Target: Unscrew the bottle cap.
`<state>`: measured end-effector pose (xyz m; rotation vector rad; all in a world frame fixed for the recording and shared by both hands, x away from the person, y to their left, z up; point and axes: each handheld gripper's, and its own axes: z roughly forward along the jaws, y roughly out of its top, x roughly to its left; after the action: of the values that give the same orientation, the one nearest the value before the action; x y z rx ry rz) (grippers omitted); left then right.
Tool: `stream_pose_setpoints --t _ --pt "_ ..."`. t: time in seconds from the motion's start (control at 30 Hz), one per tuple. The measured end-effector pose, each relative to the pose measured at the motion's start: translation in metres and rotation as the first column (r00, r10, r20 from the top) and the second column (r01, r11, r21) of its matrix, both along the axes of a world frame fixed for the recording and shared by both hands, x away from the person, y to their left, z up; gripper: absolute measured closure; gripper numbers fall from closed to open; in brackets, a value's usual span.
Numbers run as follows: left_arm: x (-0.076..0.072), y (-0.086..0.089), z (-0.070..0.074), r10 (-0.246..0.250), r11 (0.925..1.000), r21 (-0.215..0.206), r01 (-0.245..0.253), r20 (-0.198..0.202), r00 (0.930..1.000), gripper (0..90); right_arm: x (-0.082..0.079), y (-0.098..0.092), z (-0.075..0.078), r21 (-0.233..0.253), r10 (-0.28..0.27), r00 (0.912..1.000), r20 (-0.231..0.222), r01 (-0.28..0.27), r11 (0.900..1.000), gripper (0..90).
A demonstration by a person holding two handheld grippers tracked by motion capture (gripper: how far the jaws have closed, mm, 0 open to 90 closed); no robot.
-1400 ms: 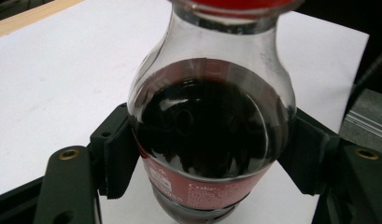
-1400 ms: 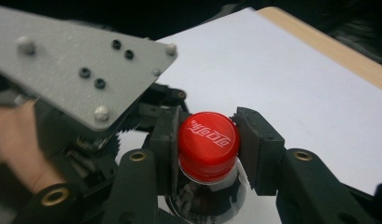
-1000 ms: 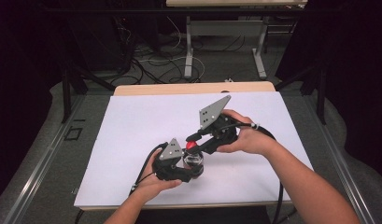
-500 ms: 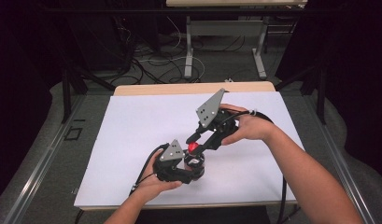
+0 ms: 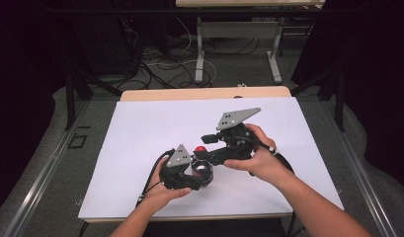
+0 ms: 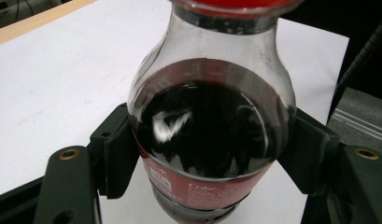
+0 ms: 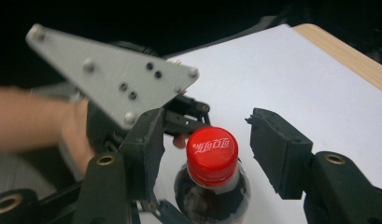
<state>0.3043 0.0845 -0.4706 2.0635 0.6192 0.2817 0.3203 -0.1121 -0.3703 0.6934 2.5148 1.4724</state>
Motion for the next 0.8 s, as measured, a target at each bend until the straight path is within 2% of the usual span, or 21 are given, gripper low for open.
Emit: stream_pose_setpoints --t 0.03,0.1,0.23,0.27,0.37,0.47,0.5,0.67,0.8 --pt "0.000 0.001 0.001 -0.008 0.9999 0.009 0.008 -0.011 0.9999 29.8 0.000 0.000 0.000 0.000 0.000 1.0000 0.000 0.000 1.000 46.6" --pt "0.000 0.001 0.001 -0.006 0.9999 0.011 0.006 -0.012 0.9999 29.8 -0.004 0.002 -0.004 -0.005 -0.047 0.9988 0.017 0.047 0.999 46.7" --pt "0.000 -0.001 -0.001 0.004 1.0000 -0.003 -0.004 -0.010 0.9999 29.8 -0.010 0.008 -0.012 -0.008 -0.080 0.9967 0.013 0.080 0.997 49.0" --pt "0.001 0.000 0.000 0.001 1.0000 0.006 -0.001 -0.015 0.9999 29.8 -0.011 0.009 -0.013 -0.016 -0.088 0.9960 0.012 0.089 0.996 49.5" --pt "0.001 -0.001 -0.001 0.000 1.0000 0.009 0.000 -0.021 0.9998 29.8 -0.015 0.014 -0.018 -0.025 -0.146 0.9888 0.029 0.147 0.989 53.5" --pt "0.001 -0.001 -0.001 -0.001 1.0000 0.009 0.001 -0.023 0.9997 29.8 -0.018 0.017 -0.019 -0.035 -0.175 0.9840 0.031 0.176 0.984 59.2" --pt "0.001 -0.001 -0.001 0.002 1.0000 0.005 -0.002 -0.021 0.9998 29.8 -0.018 0.018 -0.020 -0.035 -0.180 0.9826 0.043 0.182 0.983 60.2" --pt "0.001 -0.001 -0.002 0.018 0.9998 0.003 -0.018 -0.013 0.9998 29.8 -0.017 0.018 -0.020 -0.036 -0.186 0.9818 0.036 0.188 0.982 60.7" --pt "0.002 0.000 -0.002 0.014 0.9999 0.009 -0.014 -0.019 0.9997 29.8 -0.017 0.019 -0.021 -0.050 -0.172 0.9828 0.068 0.175 0.983 61.2"
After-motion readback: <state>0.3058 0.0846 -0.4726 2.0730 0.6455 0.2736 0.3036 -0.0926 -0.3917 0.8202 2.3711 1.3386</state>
